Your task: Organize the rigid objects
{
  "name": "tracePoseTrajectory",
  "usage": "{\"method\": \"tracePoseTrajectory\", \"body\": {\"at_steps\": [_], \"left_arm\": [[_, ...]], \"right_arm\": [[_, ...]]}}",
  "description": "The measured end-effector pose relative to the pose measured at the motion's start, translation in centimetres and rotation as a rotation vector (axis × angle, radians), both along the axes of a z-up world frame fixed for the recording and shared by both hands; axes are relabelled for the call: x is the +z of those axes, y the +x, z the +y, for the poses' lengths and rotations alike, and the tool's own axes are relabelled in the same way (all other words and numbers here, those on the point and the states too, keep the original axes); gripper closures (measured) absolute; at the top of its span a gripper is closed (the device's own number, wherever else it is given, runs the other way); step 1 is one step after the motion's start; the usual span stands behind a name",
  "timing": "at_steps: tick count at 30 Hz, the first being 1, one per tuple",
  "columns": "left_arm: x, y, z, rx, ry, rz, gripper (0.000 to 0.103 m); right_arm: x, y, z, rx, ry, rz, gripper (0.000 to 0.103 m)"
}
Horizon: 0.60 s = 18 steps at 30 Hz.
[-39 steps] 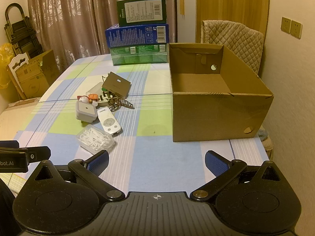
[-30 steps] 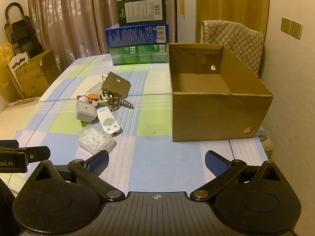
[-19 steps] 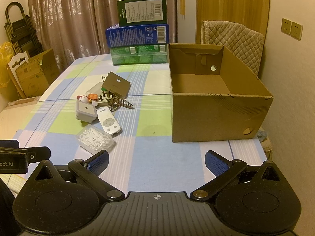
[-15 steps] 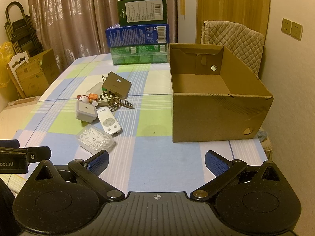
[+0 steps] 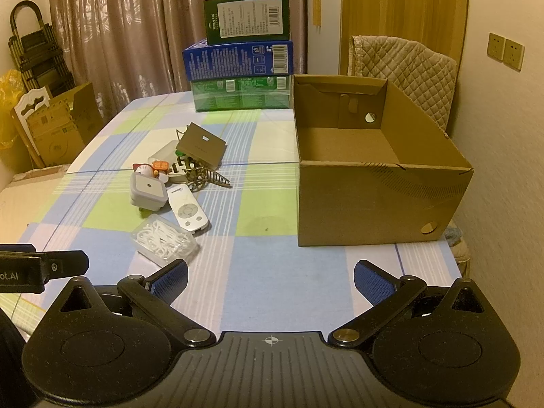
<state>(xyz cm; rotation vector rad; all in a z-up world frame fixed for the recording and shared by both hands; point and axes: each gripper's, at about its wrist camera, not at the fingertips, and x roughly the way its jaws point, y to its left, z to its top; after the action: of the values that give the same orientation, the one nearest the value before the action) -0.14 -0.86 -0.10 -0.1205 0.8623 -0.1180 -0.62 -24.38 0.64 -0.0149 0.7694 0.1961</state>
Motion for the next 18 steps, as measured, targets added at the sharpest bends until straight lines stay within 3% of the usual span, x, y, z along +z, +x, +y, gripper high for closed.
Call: {"method": "tracePoseTrajectory", "body": {"at_steps": [12,18], "left_arm": [[-0.6,0.3,0.2,-0.01,-0.067,0.035,0.005],[-1.2,1.0,-0.4,-0.058,0.02,0.021,0.007]], "right_arm": [[-0.2,0.2,-0.2,-0.002,-0.012,0.0,0.002],[-0.6,0.5,-0.2,0.0,-0.022,0.001,0.002]]}}
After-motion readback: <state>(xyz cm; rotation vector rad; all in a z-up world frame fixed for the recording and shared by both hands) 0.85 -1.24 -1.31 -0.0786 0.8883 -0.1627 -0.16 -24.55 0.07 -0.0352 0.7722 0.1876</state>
